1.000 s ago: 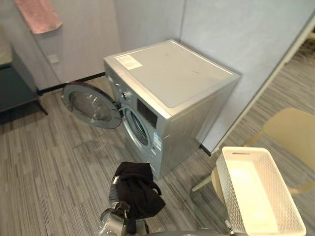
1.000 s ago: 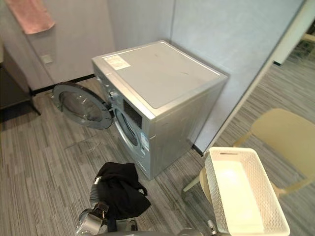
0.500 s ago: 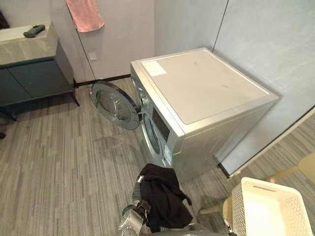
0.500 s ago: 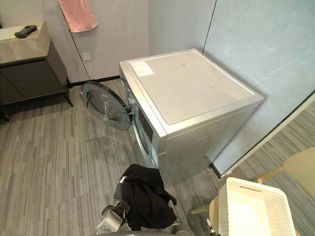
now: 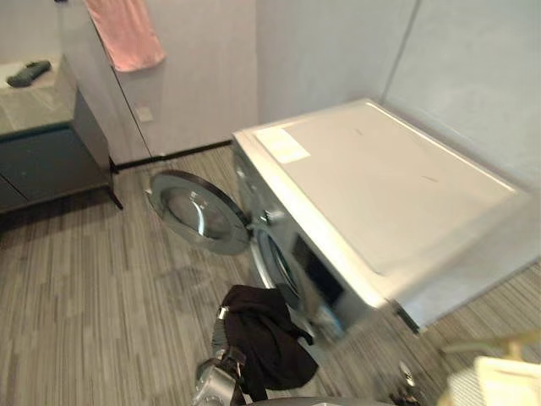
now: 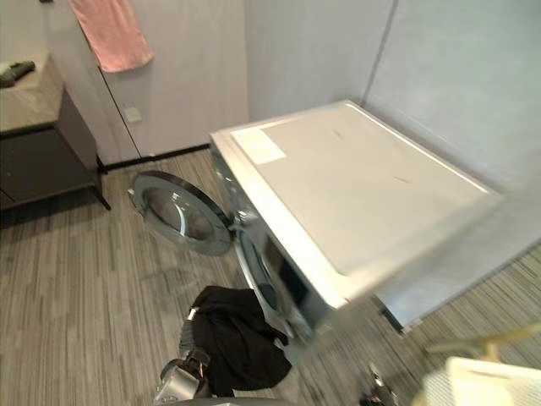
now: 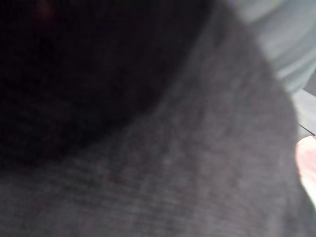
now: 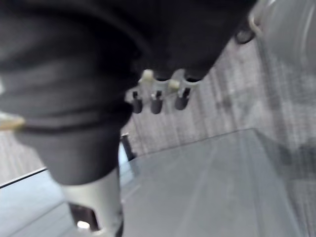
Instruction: Pick up the laundry basket with both hands and put the clothes into the washing machine.
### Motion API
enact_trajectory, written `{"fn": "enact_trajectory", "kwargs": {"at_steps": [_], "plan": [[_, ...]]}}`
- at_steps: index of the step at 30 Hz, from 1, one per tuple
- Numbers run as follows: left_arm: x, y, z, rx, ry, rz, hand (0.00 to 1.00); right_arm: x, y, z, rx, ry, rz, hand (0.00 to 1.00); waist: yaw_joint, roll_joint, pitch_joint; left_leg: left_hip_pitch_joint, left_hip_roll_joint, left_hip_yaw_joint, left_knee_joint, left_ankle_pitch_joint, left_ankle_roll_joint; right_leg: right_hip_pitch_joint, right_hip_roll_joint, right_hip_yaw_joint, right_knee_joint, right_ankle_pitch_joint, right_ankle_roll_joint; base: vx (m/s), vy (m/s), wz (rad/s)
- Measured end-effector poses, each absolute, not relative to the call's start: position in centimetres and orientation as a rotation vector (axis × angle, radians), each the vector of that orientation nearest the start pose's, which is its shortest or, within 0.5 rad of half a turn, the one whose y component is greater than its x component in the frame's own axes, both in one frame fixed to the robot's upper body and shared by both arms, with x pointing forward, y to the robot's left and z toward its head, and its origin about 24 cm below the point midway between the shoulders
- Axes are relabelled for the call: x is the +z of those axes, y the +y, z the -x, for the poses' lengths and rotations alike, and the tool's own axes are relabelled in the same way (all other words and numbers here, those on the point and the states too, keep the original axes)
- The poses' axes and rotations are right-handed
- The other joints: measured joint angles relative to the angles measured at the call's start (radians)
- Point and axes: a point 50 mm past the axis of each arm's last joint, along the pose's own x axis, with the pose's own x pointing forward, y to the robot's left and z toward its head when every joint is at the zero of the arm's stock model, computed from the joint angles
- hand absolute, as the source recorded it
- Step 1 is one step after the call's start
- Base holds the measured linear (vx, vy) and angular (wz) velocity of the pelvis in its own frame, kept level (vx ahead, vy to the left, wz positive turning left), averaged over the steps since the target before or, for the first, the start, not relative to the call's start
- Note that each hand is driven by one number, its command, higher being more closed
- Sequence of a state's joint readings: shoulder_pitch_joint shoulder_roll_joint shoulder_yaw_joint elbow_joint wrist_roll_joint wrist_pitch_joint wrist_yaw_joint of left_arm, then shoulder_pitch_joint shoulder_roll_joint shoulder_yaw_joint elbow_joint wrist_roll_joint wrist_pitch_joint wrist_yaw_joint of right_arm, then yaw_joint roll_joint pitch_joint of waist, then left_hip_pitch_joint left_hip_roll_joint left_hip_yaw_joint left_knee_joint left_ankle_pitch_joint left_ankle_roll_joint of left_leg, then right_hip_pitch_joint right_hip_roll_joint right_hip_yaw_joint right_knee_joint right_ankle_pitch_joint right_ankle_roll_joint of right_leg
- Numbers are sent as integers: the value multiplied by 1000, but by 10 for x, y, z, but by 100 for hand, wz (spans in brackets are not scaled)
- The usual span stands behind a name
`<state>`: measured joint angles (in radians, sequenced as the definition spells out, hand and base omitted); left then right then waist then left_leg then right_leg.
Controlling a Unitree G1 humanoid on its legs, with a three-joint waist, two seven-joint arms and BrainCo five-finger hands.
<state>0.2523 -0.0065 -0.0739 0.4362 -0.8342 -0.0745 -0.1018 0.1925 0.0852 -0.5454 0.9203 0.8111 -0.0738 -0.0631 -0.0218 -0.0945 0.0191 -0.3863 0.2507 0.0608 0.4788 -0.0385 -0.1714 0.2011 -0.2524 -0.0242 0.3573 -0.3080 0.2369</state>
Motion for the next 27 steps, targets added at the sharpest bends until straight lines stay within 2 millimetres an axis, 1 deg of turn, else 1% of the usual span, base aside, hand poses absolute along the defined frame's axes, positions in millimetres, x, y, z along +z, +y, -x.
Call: {"fn": "enact_trajectory", "kwargs": {"at_steps": [1, 2, 3, 4, 5, 6, 7, 8, 9, 10, 11, 12, 13, 14, 16, 17, 18, 19, 20, 21, 22, 23, 24, 25, 26, 27], "plan": [[-92, 152, -156, 206, 516, 797, 100, -163, -201, -48, -1069, 820, -964, 0, 0, 0, -3, 17, -26, 14, -20, -7, 19, -33, -6, 7, 48, 140, -39, 397, 556, 17], [-92, 154, -156, 207, 512, 792, 100, -163, -201, -48, -1073, 820, -966, 0, -3, 12, 3, 39, -27, 25, -41, -9, 31, -53, -8, 12, 80, 196, -71, 390, 552, -7], [-92, 156, -154, 218, 504, 787, 100, -163, -202, -48, -1066, 819, -955, 0, 2, 19, 6, 103, -30, 58, -90, -14, 56, -103, -21, 26, 165, 286, -138, 353, 567, -49], [-93, 156, -152, 218, 506, 780, 100, -163, -201, -49, -1060, 824, -951, 0, 9, 20, 6, 175, -42, 110, -140, -20, 77, -166, -40, 30, 280, 259, -197, 302, 504, -73], [-92, 155, -152, 213, 506, 769, 100, -163, -201, -47, -1062, 828, -946, 0, 8, 22, 8, 225, -54, 145, -183, -20, 86, -225, -45, 20, 363, 228, -238, 168, 345, -66], [-92, 155, -151, 211, 507, 769, 100, -163, -201, -46, -1057, 833, -942, 0, 2, 22, 8, 251, -63, 159, -204, -20, 91, -252, -41, 9, 396, 212, -252, 61, 198, -51], [-92, 153, -152, 200, 511, 763, 100, -165, -198, -41, -1045, 858, -932, 0, -18, 23, 10, 295, -83, 182, -247, -24, 108, -314, -5, -6, 447, 153, -226, 34, 142, -32], [-93, 151, -152, 185, 516, 756, 100, -167, -196, -37, -1038, 884, -927, 0, -23, 28, 13, 309, -88, 193, -265, -31, 114, -339, 31, -13, 457, 116, -179, 3, 100, -28], [-92, 147, -152, 168, 522, 754, 100, -168, -194, -33, -1035, 900, -926, 0, -25, 33, 15, 321, -90, 202, -270, -36, 108, -356, 57, -43, 443, 94, -146, 2, 8, -29], [-93, 140, -151, 136, 531, 754, 100, -168, -194, -28, -1030, 920, -918, 0, -20, 35, 15, 338, -97, 233, -281, -40, 101, -362, 74, -158, 335, 85, -147, 19, -9, -33], [-94, 136, -150, 133, 539, 766, 100, -168, -195, -26, -1036, 921, -914, 0, -20, 42, 13, 345, -97, 251, -292, -40, 100, -350, 63, -220, 302, 72, -165, 72, -24, -66], [-96, 130, -146, 139, 547, 793, 100, -168, -196, -26, -1032, 922, -905, 0, -12, 51, 12, 350, -86, 284, -323, -39, 100, -309, 60, -312, 178, 47, -167, 69, -38, -83], [-95, 129, -146, 142, 545, 800, 100, -168, -195, -30, -1002, 933, -892, 0, -9, 57, 5, 350, -87, 314, -343, -32, 92, -289, 59, -371, 97, 33, -195, 92, -94, -86], [-96, 127, -147, 137, 555, 807, 100, -166, -196, -43, -956, 911, -862, 0, -26, 70, 28, 357, -63, 332, -356, -15, 79, -280, 91, -383, 40, 58, -216, 99, -107, -52], [-97, 121, -147, 130, 566, 827, 100, -166, -196, -39, -961, 922, -849, 0, -30, 76, 31, 376, -50, 342, -370, 2, 65, -262, 119, -379, 17, 62, -224, 141, -120, -20], [-97, 122, -146, 134, 571, 829, 100, -167, -196, -37, -963, 932, -845, 0, -26, 80, 30, 401, -33, 338, -363, 15, 59, -222, 143, -379, -11, 61, -224, 132, -122, -10], [-97, 122, -146, 136, 570, 830, 100, -167, -195, -36, -962, 936, -844, 0, -25, 79, 29, 403, -24, 337, -346, 14, 59, -207, 150, -381, -22, 61, -224, 119, -142, 1], [-96, 122, -147, 136, 564, 832, 100, -167, -194, -36, -949, 945, -838, 0, -25, 72, 31, 388, -4, 332, -274, -5, 77, -181, 164, -387, -49, 60, -225, 52, -84, 14], [-96, 123, -148, 136, 561, 830, 100, -167, -193, -38, -942, 946, -836, 0, -23, 70, 33, 358, 12, 324, -201, -18, 97, -166, 168, -392, -63, 59, -226, 68, -126, 21], [-96, 125, -149, 146, 554, 835, 100, -166, -192, -45, -920, 932, -837, 0, -19, 64, 34, 272, 62, 305, 6, -32, 121, -135, 182, -397, -86, 59, -227, 57, -94, 12], [-96, 126, -148, 154, 553, 835, 100, -165, -194, -50, -913, 915, -837, 0, -18, 75, 45, 243, 85, 286, 96, -29, 124, -113, 191, -396, -93, 59, -228, 65, -74, -1], [-97, 127, -146, 162, 556, 838, 100, -164, -194, -55, -903, 902, -831, 0, -17, 96, 53, 223, 103, 263, 164, -24, 129, -90, 200, -389, -103, 58, -228, 65, 3, -17], [-98, 126, -144, 169, 562, 841, 100, -163, -196, -61, -905, 879, -840, 0, -15, 87, 55, 200, 113, 232, 237, -6, 135, -63, 205, -377, -117, 57, -230, 105, 59, -34], [-99, 131, -141, 182, 563, 832, 100, -160, -201, -62, -938, 845, -847, 0, -13, 97, 57, 171, 101, 201, 296, -24, 144, -52, 198, -352, -128, 53, -237, 111, 87, -43], [-99, 131, -141, 184, 563, 832, 100, -158, -203, -64, -940, 822, -851, 0, -12, 98, 57, 165, 77, 184, 294, -49, 146, -56, 190, -333, -128, 50, -242, 122, 142, -73], [-99, 133, -140, 193, 560, 830, 100, -156, -203, -69, -932, 801, -850, 0, -10, 98, 57, 163, 39, 164, 253, -86, 160, -69, 173, -294, -127, 53, -237, 147, 169, -111]]}}
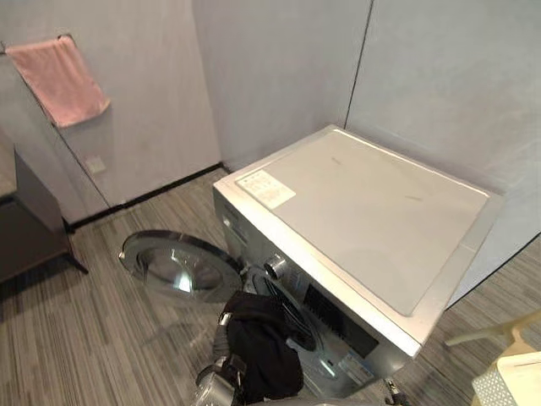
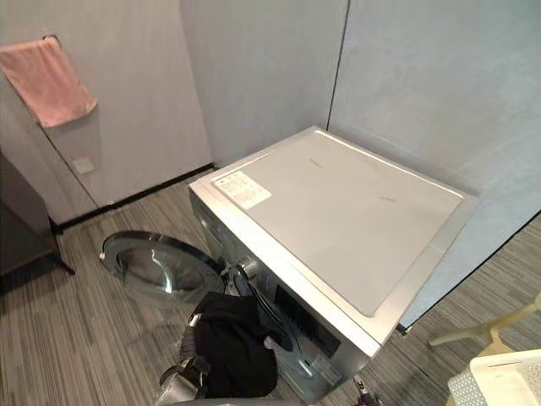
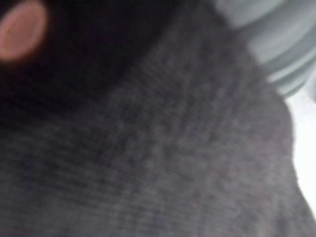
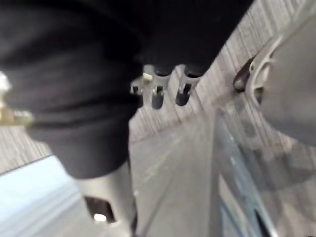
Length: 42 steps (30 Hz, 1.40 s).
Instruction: Pick up the laundry basket with both hands and put the clothes into the washing machine.
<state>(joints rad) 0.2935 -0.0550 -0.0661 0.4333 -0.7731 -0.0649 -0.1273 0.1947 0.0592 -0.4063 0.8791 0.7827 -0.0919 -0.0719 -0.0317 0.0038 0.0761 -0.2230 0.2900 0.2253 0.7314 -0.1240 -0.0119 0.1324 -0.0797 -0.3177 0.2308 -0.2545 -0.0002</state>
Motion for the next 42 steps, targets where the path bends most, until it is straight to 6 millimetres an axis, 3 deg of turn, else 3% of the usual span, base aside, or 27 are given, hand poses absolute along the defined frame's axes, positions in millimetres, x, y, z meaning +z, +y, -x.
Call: {"fn": "enact_trajectory", "kwargs": {"at_steps": [1, 3, 4, 5, 7, 9, 15, 17, 19, 22, 25, 28, 33, 37, 39, 41, 42], "plan": [[-98, 134, -141, 195, 553, 828, 100, -154, -202, -74, -908, 790, -843, 0, 2, 0, 1, 2, -37, -16, -78, -24, 7, -18, -12, 48, 7, 17, 18, 127, 142, -120], [-96, 138, -143, 210, 537, 829, 100, -152, -205, -77, -907, 762, -838, 0, 2, 4, 4, 23, -69, -74, -232, -14, 7, -30, -19, 103, 31, 16, 24, 163, 239, -111], [-96, 136, -143, 206, 536, 833, 100, -150, -209, -76, -916, 750, -826, 0, 3, 17, -1, 59, -88, -149, -337, 14, -17, -34, -20, 154, 48, 3, 54, 253, 394, -109], [-96, 137, -143, 214, 536, 834, 100, -150, -211, -75, -918, 748, -820, 0, -4, -1, -1, 94, -109, -155, -357, 7, -33, -37, -27, 190, 35, 4, 71, 191, 328, -83], [-93, 144, -149, 234, 509, 822, 100, -151, -206, -73, -917, 750, -836, 0, -6, -29, -1, 96, -128, -135, -359, 0, -43, -41, -51, 236, 1, 22, 92, 72, 182, -50], [-93, 145, -152, 238, 504, 820, 100, -150, -205, -71, -911, 743, -844, 0, -10, -30, -2, 99, -127, -105, -365, -12, -61, -47, -57, 259, -16, 39, 106, 17, 172, -43], [-98, 143, -142, 223, 545, 803, 100, -157, -197, -55, -881, 811, -857, 0, -9, -2, -2, 142, -124, 23, -444, -14, -64, -111, -75, 358, -44, 79, 130, -92, 87, -52], [-99, 143, -139, 218, 553, 801, 100, -156, -202, -58, -869, 807, -838, 0, -8, 18, 3, 115, -117, 62, -436, -19, -62, -162, -74, 381, -41, 86, 139, -122, 60, -69], [-95, 144, -142, 197, 532, 800, 100, -155, -208, -75, -824, 797, -817, 0, -3, 33, 25, 33, -90, 124, -387, -45, -69, -290, -92, 351, 11, 89, 134, -132, 72, -87], [-82, 149, -159, 169, 457, 803, 100, -149, -207, -101, -765, 753, -808, 0, -6, 12, 120, -75, -40, 142, -228, -103, -63, -427, -94, 346, 167, 91, 150, -153, 29, -51], [-68, 149, -184, 186, 361, 918, 100, -140, -209, -121, -730, 694, -799, 0, -3, 2, 204, -208, 14, 104, -33, -172, -52, -567, -79, 351, 374, 20, 163, -81, -19, -4], [-43, 153, -214, 217, 223, 1012, 100, -122, -212, -151, -677, 565, -813, 0, -3, -3, 260, -363, 45, 68, 127, -227, -46, -736, -85, 355, 567, -50, 157, -79, -66, 3], [9, 178, -264, 291, -28, 1063, 100, -102, -218, -174, -664, 446, -830, 0, 6, -6, 316, -578, 73, 13, 312, -279, -42, -949, -91, 366, 779, -124, 153, -72, -55, 6], [55, 195, -298, 288, -172, 1037, 100, -90, -225, -182, -669, 379, -826, 0, 6, -7, 356, -708, 105, -5, 407, -302, -35, -1077, -66, 383, 858, -132, 153, -75, -31, -18], [89, 204, -317, 269, -246, 1010, 100, -85, -227, -185, -670, 346, -845, 0, 3, -19, 367, -774, 124, 0, 448, -311, -28, -1153, -48, 405, 888, -128, 158, -81, -10, -30], [94, 208, -319, 295, -267, 1016, 100, -82, -228, -187, -670, 323, -851, 0, 5, -20, 367, -825, 141, 2, 466, -313, -27, -1206, -30, 413, 892, -116, 159, -64, -13, -29], [105, 209, -329, 280, -275, 1000, 100, -80, -228, -188, -667, 313, -855, 0, 8, -22, 369, -861, 154, 1, 477, -312, -27, -1243, -20, 414, 893, -103, 158, -78, -23, -25]]}}
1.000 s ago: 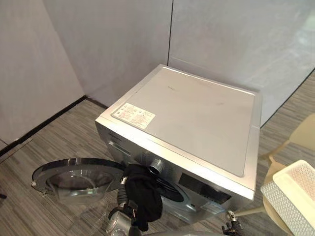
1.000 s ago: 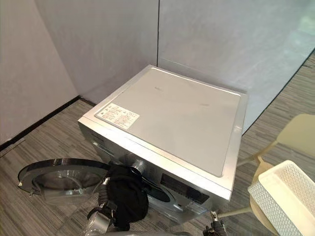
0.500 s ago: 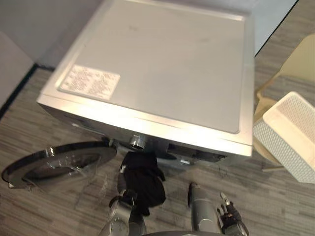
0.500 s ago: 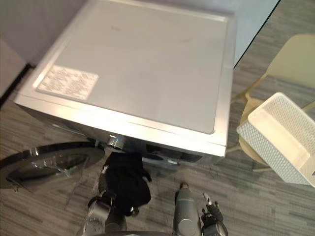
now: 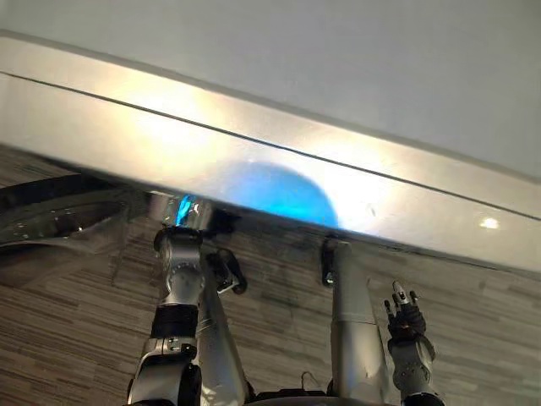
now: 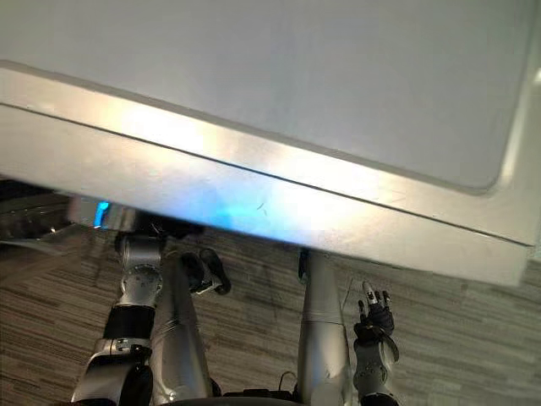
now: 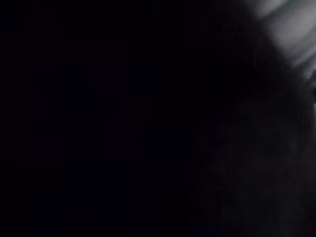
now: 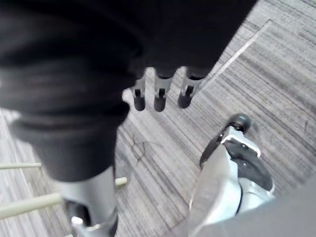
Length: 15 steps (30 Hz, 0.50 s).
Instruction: Pick up the laundry basket with both hands and put the clothes into the washing machine.
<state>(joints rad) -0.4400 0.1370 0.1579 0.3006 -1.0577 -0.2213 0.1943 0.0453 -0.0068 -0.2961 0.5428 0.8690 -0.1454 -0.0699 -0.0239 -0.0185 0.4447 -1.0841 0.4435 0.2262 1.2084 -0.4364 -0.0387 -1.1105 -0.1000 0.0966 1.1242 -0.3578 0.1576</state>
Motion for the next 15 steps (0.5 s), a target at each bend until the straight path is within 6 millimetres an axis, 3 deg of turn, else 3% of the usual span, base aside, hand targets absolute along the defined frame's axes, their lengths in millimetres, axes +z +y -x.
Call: {"fn": "enact_trajectory", "kwargs": {"at_steps": [2, 4, 5, 6, 7, 8, 11, 15], "plan": [[125, 200, -344, 219, -271, 994, 100, -79, -228, -189, -668, 301, -869, 0, -4, -1, 0, -34, 12, -1, 13, 0, 0, -33, 12, 3, 3, 12, 0, -84, -25, -19], [202, 189, -372, 63, -395, 904, 100, -77, -227, -191, -664, 283, -894, 0, -30, -14, 8, -81, 17, 4, 23, 0, -2, -84, 18, 16, 5, 32, -2, -110, -18, -16], [228, 186, -375, 19, -448, 877, 100, -77, -227, -191, -666, 282, -901, 0, -35, -18, 9, -94, 22, 7, 27, 0, 0, -97, 22, 18, 3, 38, -1, -112, -6, -26], [290, 179, -375, -82, -588, 813, 100, -78, -225, -190, -672, 281, -922, 0, -54, -27, 16, -119, 30, 11, 35, 4, 7, -122, 29, 23, -2, 52, 5, -77, 6, -25], [327, 173, -372, -149, -678, 761, 100, -80, -221, -189, -677, 290, -942, 0, -70, -37, 22, -126, 31, 20, 38, 4, 9, -134, 31, 32, -4, 59, 8, -42, 21, -25], [335, 173, -368, -183, -728, 727, 100, -81, -218, -189, -676, 292, -957, 0, -75, -46, 30, -127, 35, 24, 42, 7, 14, -138, 34, 36, -5, 62, 10, -13, 28, -27], [359, 139, -373, -289, -691, 603, 100, -89, -209, -183, -683, 329, -983, 0, -75, -49, 44, -133, 47, 50, 55, -2, 30, -152, 46, 53, -16, 72, 22, 1, 39, -17], [361, 119, -376, -349, -663, 466, 100, -91, -202, -183, -658, 332, -1003, 0, -71, -51, 45, -127, 64, 108, 59, -13, 52, -166, 57, 91, -41, 96, 48, -18, 55, -16]]}}
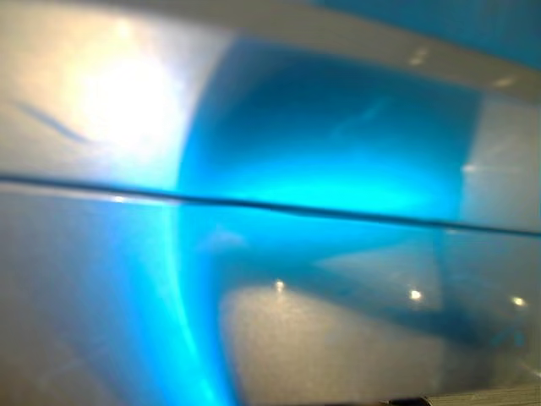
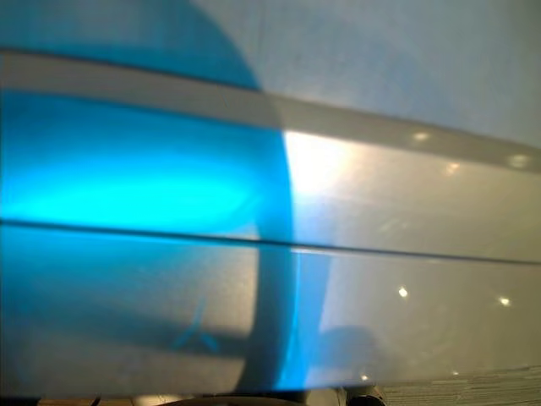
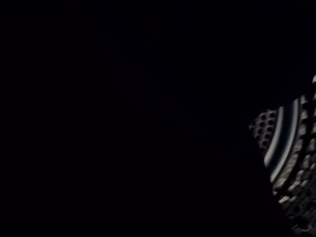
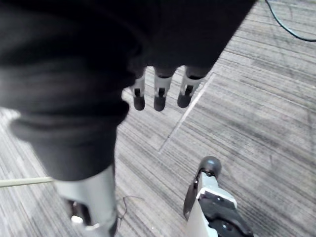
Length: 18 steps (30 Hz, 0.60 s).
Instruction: Pick up the laundry basket with both hands and put the clothes into the washing machine.
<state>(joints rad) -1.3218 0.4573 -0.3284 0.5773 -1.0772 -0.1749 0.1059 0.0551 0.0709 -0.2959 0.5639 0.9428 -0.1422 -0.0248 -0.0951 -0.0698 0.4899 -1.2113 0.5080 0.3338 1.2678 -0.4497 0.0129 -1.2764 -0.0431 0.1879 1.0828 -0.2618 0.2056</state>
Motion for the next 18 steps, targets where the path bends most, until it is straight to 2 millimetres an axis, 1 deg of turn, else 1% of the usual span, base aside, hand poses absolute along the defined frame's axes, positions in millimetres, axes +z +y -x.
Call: {"fn": "enact_trajectory", "kwargs": {"at_steps": [1, 2, 3, 4, 5, 7, 8, 9, 10, 11, 12, 13, 14, 15, 16, 17, 18], "plan": [[362, 119, -376, -349, -662, 453, 100, -91, -202, -183, -655, 329, -1002, 0, 0, -2, 1, 3, 0, 8, 0, -1, 1, -2, 2, 7, -3, 5, 4, -49, 63, -25], [361, 124, -379, -319, -657, 396, 100, -90, -203, -184, -651, 326, -1000, 0, 0, -4, 2, 11, 7, 31, 0, -5, 8, -5, 8, 25, -17, 21, 8, -88, 77, -33], [362, 132, -382, -275, -653, 365, 100, -91, -202, -183, -651, 329, -1003, 0, -1, -11, 6, 23, 16, 53, -3, -7, 11, -6, 14, 39, -34, 38, 12, -95, 73, -34], [364, 135, -383, -262, -656, 360, 100, -91, -202, -183, -652, 331, -1003, 0, -3, -14, 7, 27, 17, 61, -4, -7, 11, -7, 16, 46, -41, 47, 11, -107, 71, -28], [369, 139, -381, -223, -675, 314, 100, -92, -203, -182, -659, 334, -1001, 0, -5, -17, 9, 27, 20, 72, -7, -9, 13, -10, 21, 56, -53, 52, 7, -71, 42, -18], [380, 140, -376, -166, -731, 215, 100, -93, -205, -180, -671, 334, -1002, 0, -4, -25, 17, 27, 23, 88, -9, -10, 14, -21, 22, 65, -62, 66, -2, -70, 50, -15], [392, 140, -368, -78, -806, 93, 100, -95, -207, -178, -685, 332, -1002, 0, -4, -26, 32, 26, 24, 93, -8, -10, 17, -22, 21, 67, -68, 75, -4, -75, 67, -9], [397, 135, -359, 56, -913, -127, 100, -96, -208, -176, -700, 333, -996, 0, -5, -26, 33, 18, 24, 95, -8, -9, 18, -31, 19, 67, -69, 78, -6, -65, 65, -4], [399, 131, -354, 153, -980, -288, 100, -97, -209, -174, -710, 328, -989, 0, -4, -26, 33, 13, 23, 96, -8, -8, 20, -38, 16, 66, -68, 79, -7, -26, 49, 0], [399, 120, -342, 337, -1145, -636, 100, -97, -213, -170, -728, 316, -979, 0, -3, -26, 33, 0, 20, 94, -8, -6, 25, -51, 6, 61, -66, 83, -4, -1, 46, 2], [397, 112, -338, 405, -1233, -802, 100, -97, -217, -170, -733, 310, -972, 0, 1, -26, 33, -9, 19, 89, -7, -1, 33, -56, 5, 59, -65, 85, -1, 12, 52, 4], [392, 106, -337, 478, -1316, -1024, 100, -94, -223, -173, -734, 286, -973, 0, 3, -26, 33, -13, 19, 77, -4, 0, 35, -53, 3, 49, -63, 87, 2, 15, 40, 3], [391, 104, -337, 499, -1338, -1107, 100, -92, -226, -173, -733, 272, -972, 0, 4, -26, 33, -15, 19, 74, -4, 0, 35, -53, 3, 46, -63, 88, 2, 13, 29, 6], [390, 102, -339, 543, -1362, -1277, 100, -85, -234, -177, -717, 216, -974, 0, 2, -26, 33, -19, 21, 72, -4, 3, 39, -54, 4, 40, -63, 88, 1, 8, 24, 4], [390, 105, -343, 568, -1339, -1378, 100, -79, -239, -181, -701, 177, -975, 0, 1, -26, 33, -23, 22, 67, -4, 4, 40, -54, 4, 35, -63, 89, -2, 7, 22, 3], [390, 108, -347, 578, -1313, -1411, 100, -77, -242, -183, -696, 165, -971, 0, 0, -26, 33, -25, 23, 65, -4, 5, 39, -55, 5, 34, -63, 90, -4, 0, 0, 0], [392, 117, -355, 615, -1229, -1465, 100, -74, -244, -186, -687, 143, -980, 0, 1, -26, 33, -27, 26, 65, -6, 7, 34, -57, 7, 31, -65, 93, -8, 0, 0, 0]]}}
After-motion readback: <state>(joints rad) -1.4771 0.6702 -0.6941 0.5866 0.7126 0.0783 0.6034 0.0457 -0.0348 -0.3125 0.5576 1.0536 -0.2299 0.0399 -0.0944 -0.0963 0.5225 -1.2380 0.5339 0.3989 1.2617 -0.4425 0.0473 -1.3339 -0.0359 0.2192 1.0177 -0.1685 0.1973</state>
